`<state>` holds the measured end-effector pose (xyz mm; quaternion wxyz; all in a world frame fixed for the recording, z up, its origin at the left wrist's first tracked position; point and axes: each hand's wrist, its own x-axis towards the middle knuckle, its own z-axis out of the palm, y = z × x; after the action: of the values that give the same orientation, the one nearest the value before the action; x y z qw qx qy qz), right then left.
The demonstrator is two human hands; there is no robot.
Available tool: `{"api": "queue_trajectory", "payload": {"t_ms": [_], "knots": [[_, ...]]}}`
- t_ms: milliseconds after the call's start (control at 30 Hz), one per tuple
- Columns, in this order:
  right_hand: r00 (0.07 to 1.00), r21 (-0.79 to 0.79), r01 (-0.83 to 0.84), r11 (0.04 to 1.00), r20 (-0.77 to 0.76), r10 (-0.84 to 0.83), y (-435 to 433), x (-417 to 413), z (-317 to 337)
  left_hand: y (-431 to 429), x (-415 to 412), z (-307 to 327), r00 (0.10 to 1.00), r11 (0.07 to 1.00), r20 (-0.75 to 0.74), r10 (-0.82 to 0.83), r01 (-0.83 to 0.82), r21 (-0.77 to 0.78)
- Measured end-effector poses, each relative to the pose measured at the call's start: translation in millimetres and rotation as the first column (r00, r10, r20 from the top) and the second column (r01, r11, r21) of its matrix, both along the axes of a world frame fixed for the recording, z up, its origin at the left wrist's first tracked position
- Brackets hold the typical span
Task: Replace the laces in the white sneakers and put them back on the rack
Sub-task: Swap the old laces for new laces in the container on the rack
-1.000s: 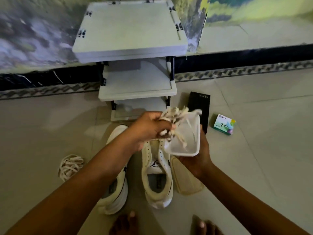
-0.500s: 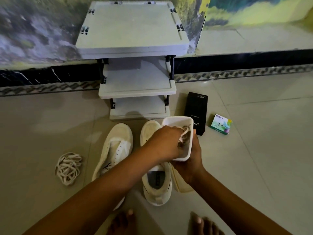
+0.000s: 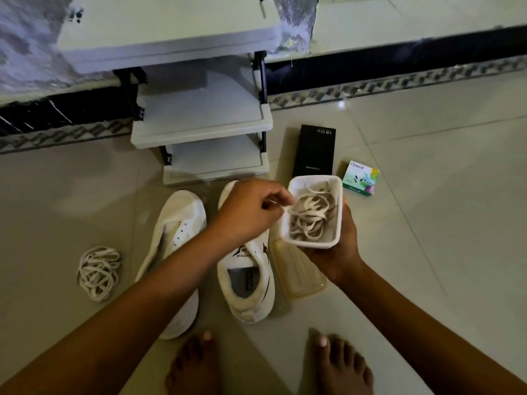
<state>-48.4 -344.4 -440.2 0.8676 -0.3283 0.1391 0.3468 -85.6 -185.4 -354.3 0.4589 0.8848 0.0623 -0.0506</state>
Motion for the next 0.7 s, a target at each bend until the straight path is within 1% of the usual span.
{"api": "queue_trajectory", "payload": {"t_ms": [67,100,133,200,267,367,467,533,567,600,700], "knots": [[1.0,0.017,0.025,1.0,0.0,-0.025,-10,3,-6,6,4,-9,0.998,0.997,0.01,0.058,-0.058,0.04],[1.0,0.014,0.028,1.0,0.007,-0.028,-13,4,-8,7,5,-16,0.998,0.996,-0.014,0.058,-0.056,0.074],[0.999,0.015,0.032,0.999,0.012,-0.032,-16,4,-11,5,6,-26,0.997,0.992,-0.064,0.03,-0.022,0.124],[0.999,0.029,0.041,0.999,0.018,-0.042,-21,4,-15,-4,7,-50,0.978,0.952,-0.192,-0.077,0.129,0.276],[0.999,0.047,0.046,0.998,0.019,-0.047,-24,5,-21,-16,7,-70,0.936,0.848,-0.305,-0.173,0.3,0.437],[0.999,0.049,0.052,0.997,0.001,-0.052,-29,6,-26,-33,11,-90,0.875,0.651,-0.425,-0.232,0.464,0.6],[0.998,0.036,0.062,0.997,-0.022,-0.062,-32,6,-25,-47,14,-106,0.823,0.452,-0.538,-0.184,0.557,0.697],[0.994,0.006,0.096,0.995,-0.046,-0.096,-34,7,-22,-54,17,-116,0.822,0.359,-0.554,-0.131,0.561,0.746],[0.993,-0.008,0.106,0.994,-0.055,-0.106,-36,7,-22,-57,18,-119,0.828,0.33,-0.55,-0.112,0.553,0.765],[0.992,-0.026,0.11,0.994,-0.056,-0.111,-37,9,-22,-58,20,-121,0.834,0.32,-0.543,-0.098,0.543,0.776],[0.991,-0.055,0.117,0.992,-0.061,-0.12,-42,10,-22,-60,26,-122,0.845,0.369,-0.53,-0.067,0.515,0.774]]}}
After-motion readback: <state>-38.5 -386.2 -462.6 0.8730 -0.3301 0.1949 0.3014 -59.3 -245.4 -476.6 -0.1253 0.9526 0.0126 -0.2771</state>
